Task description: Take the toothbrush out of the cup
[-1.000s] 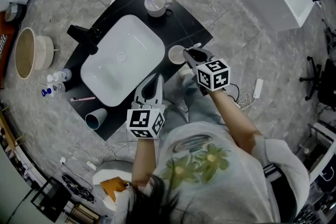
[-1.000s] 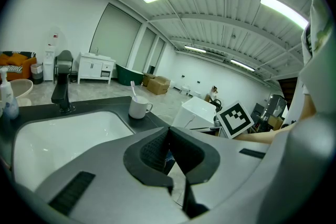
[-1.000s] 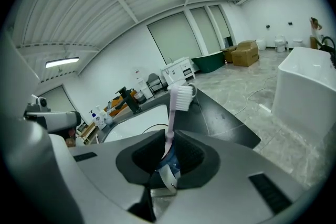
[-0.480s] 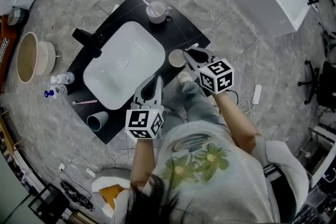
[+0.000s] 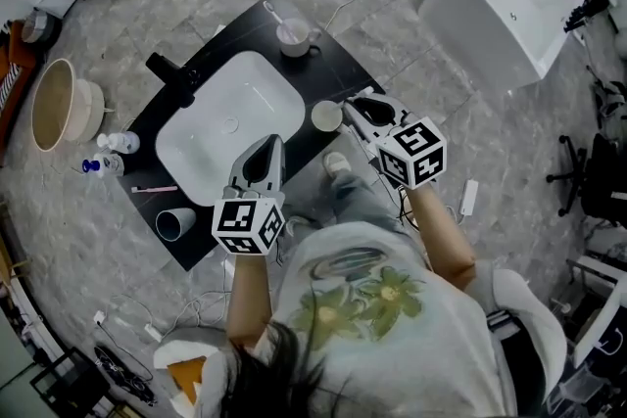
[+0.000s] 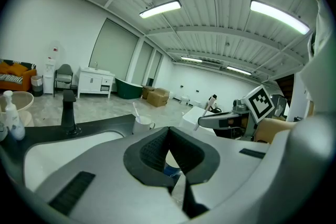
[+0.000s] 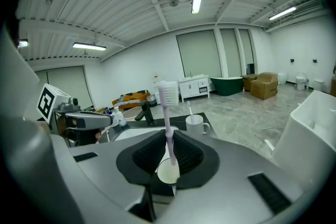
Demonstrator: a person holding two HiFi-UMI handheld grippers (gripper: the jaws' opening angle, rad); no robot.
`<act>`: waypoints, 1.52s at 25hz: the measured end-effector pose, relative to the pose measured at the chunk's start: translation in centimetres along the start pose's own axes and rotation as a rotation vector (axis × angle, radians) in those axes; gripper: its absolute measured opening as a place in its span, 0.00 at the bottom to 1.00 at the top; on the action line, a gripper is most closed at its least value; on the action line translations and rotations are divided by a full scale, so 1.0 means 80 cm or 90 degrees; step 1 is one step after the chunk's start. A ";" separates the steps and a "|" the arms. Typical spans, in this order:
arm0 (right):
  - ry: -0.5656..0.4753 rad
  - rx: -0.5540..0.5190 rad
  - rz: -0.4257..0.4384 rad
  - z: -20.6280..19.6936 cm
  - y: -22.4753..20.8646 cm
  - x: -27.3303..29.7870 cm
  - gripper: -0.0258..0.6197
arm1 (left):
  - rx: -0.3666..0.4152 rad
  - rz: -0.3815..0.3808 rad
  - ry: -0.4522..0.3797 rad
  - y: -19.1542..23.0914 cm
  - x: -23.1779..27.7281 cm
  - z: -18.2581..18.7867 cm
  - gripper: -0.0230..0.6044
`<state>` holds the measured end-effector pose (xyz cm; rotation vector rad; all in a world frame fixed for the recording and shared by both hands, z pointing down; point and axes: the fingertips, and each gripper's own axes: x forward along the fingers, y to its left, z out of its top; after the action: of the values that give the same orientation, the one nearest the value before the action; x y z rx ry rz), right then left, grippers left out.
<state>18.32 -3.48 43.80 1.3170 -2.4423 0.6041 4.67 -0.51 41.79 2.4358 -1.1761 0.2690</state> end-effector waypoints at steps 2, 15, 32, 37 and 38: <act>0.000 -0.003 0.000 0.001 -0.001 -0.006 0.15 | -0.001 0.004 -0.004 -0.001 -0.004 0.002 0.06; 0.061 -0.035 0.000 -0.005 -0.039 -0.003 0.15 | -0.003 0.004 -0.004 -0.010 0.023 0.006 0.06; 0.358 -0.090 0.120 -0.115 -0.122 0.078 0.15 | -0.049 0.081 -0.011 0.001 0.107 0.007 0.06; 0.394 -0.118 0.158 -0.123 -0.130 0.116 0.15 | -0.074 0.119 -0.007 0.018 0.119 -0.002 0.06; 0.396 -0.121 0.165 -0.122 -0.129 0.123 0.15 | -0.078 0.125 -0.006 0.021 0.121 -0.003 0.06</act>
<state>22.39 -10.77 58.97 0.6142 -2.0853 0.6955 9.35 -8.11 45.83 2.2231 -1.3953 0.2360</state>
